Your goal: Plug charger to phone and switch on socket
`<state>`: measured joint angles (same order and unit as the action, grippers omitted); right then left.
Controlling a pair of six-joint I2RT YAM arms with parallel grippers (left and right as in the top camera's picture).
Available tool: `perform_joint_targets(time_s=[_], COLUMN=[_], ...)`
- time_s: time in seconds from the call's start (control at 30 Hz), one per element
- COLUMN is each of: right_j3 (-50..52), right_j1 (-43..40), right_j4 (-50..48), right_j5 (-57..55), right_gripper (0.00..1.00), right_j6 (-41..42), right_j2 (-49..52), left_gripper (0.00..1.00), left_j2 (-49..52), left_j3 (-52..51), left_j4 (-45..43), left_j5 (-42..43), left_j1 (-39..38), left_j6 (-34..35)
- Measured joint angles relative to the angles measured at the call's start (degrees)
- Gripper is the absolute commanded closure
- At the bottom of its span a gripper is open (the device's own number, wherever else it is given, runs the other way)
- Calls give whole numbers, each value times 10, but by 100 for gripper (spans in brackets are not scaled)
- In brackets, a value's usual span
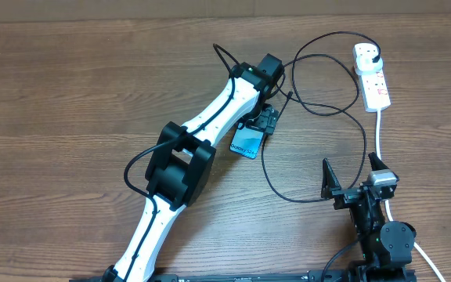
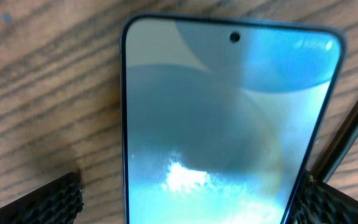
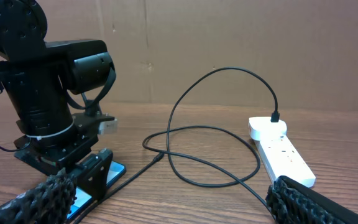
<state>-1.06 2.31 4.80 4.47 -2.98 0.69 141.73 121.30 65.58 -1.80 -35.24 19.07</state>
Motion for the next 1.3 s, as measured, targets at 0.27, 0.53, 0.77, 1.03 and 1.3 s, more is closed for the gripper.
perform_joint_targets(time_s=[0.27,0.53,0.77,1.03,1.3], right_j3=[0,0,0,0,0], right_j1=[0,0,0,0,0], right_j4=[0,0,0,0,0], right_j5=[0,0,0,0,0], right_gripper=[0,0,0,0,0], right_j6=[0,0,0,0,0], right_j2=[0,0,0,0,0], left_gripper=[0,2,11,18,21], left_j2=[-2,-11,-12,-12,-13], left_j3=[-3,-22,-25,-25,-26], left_j4=[46,27,21,19,10], left_j5=[13,16,18,18,18], left_j1=[0,0,0,-5,-7], left_j6=[0,-20,-35,-39,-43])
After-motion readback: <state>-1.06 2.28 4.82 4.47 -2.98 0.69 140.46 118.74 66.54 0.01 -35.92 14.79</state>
